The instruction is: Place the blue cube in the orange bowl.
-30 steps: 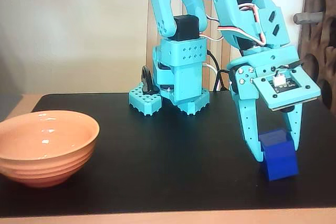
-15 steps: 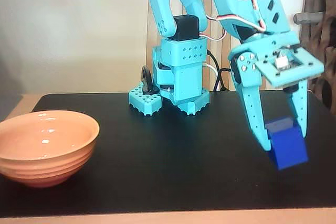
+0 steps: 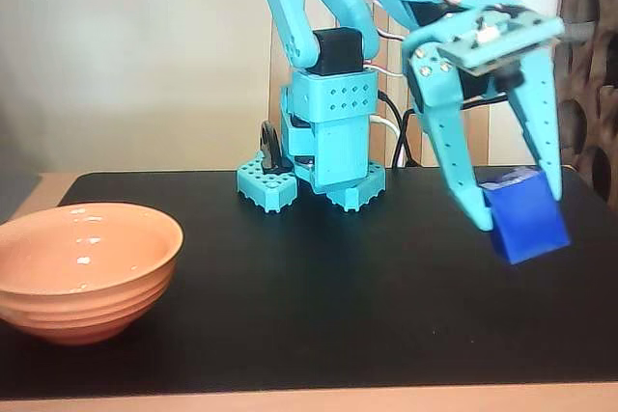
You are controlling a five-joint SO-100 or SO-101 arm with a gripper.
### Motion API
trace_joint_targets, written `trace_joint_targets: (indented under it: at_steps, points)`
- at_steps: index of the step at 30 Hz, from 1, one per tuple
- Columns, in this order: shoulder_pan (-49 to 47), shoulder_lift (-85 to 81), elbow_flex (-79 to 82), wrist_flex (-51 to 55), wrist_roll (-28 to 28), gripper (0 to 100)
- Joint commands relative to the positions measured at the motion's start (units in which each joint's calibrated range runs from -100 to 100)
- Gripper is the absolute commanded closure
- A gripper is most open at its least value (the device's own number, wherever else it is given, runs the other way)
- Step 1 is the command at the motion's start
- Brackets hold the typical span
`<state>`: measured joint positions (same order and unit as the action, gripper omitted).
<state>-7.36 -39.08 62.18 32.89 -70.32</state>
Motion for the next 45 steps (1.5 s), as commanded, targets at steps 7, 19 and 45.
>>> trace_joint_targets:
  at_steps: [7, 19, 45]
  points:
    - [13.38, -7.57, -0.39, -0.49, 2.55, 90]
    - [24.41, -12.52, -0.21, 10.14, 4.71, 90]
    - [51.89, -19.67, 3.24, 13.88, 8.38, 90]
